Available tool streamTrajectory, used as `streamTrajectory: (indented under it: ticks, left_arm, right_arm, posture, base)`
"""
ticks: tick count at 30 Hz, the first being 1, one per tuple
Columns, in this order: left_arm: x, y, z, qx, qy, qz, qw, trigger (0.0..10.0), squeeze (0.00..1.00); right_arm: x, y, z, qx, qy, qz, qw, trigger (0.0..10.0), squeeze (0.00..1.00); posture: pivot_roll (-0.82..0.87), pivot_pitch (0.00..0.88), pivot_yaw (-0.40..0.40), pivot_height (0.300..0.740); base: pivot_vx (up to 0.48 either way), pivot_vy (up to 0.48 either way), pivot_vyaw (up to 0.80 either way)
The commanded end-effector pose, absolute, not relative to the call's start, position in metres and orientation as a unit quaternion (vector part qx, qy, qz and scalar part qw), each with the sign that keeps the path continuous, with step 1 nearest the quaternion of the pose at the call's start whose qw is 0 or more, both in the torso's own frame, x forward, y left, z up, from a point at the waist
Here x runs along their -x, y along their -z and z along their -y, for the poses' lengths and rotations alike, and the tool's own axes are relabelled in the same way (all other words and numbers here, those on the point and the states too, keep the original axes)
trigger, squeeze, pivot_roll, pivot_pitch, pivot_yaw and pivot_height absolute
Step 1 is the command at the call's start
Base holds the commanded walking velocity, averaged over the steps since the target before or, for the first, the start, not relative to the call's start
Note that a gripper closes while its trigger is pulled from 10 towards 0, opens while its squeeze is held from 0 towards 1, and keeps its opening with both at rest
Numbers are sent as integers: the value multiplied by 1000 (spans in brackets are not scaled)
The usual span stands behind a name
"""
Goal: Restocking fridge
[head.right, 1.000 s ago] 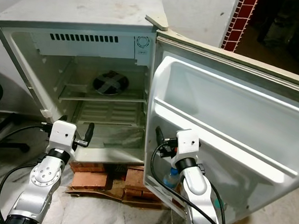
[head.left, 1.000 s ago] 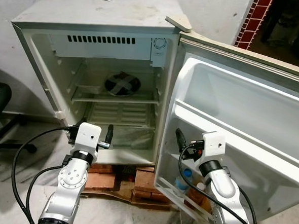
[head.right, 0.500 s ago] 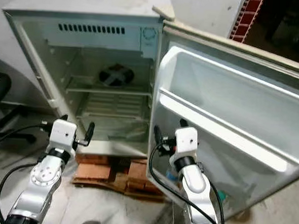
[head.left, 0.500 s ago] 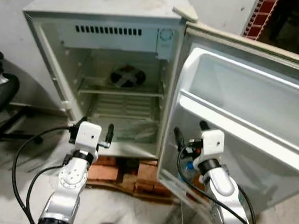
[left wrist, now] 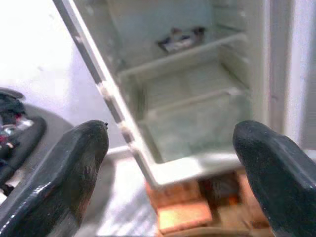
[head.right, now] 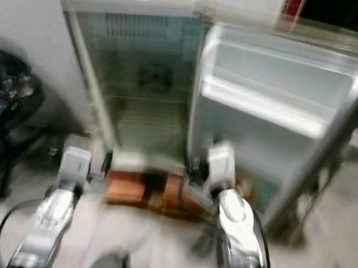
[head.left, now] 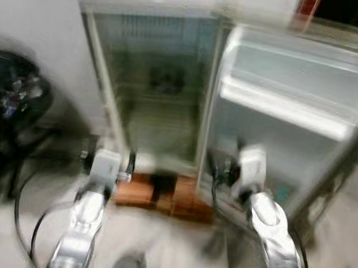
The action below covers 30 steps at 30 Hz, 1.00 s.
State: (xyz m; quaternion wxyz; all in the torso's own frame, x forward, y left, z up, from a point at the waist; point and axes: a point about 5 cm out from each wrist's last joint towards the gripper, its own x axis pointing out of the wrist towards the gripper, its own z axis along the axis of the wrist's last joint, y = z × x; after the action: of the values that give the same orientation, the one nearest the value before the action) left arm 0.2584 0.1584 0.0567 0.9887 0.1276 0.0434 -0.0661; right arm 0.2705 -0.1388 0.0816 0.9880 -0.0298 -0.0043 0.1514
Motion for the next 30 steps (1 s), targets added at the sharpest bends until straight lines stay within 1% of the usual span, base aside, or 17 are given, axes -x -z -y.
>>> streamTrajectory:
  ticks: [1,5,10,16,18,24,30]
  left_arm:
    - [-268,-74,-158,-128,77,-11,989,10000,0]
    - [-266,-73,-156,-116,103,-9,988,10000,0]
    - [-266,-73,-154,-114,114,-7,987,10000,0]
    - [-266,-74,-160,-116,104,-7,988,10000,0]
    - [-264,-72,-159,-116,108,-12,987,10000,0]
    - [-264,-71,-153,-113,115,-11,987,10000,0]
    - [-264,-71,-153,-112,118,-13,987,10000,0]
  right_arm:
    - [-276,-95,142,28,-136,37,990,10000,0]
    - [-280,-100,145,24,-116,47,992,10000,0]
    - [-280,-100,144,23,-110,49,992,10000,0]
    - [-279,-100,144,23,-106,50,993,10000,0]
    - [-278,-97,140,17,-125,46,991,10000,0]
    - [-274,-92,134,9,-172,31,985,10000,0]
    - [-274,-92,134,6,-182,31,983,10000,0]
  posture:
    - [-9,0,32,740]
    - [-12,0,33,740]
    - [-11,0,33,740]
    - [-5,0,30,740]
    - [-3,0,30,740]
    - [-2,0,23,740]
    - [-1,0,21,740]
  base:
    - [0,0,0]
    - [0,0,0]
    - [403,0,0]
    - [441,0,0]
    - [422,0,0]
    - [386,-281,0]
    - [354,-319,0]
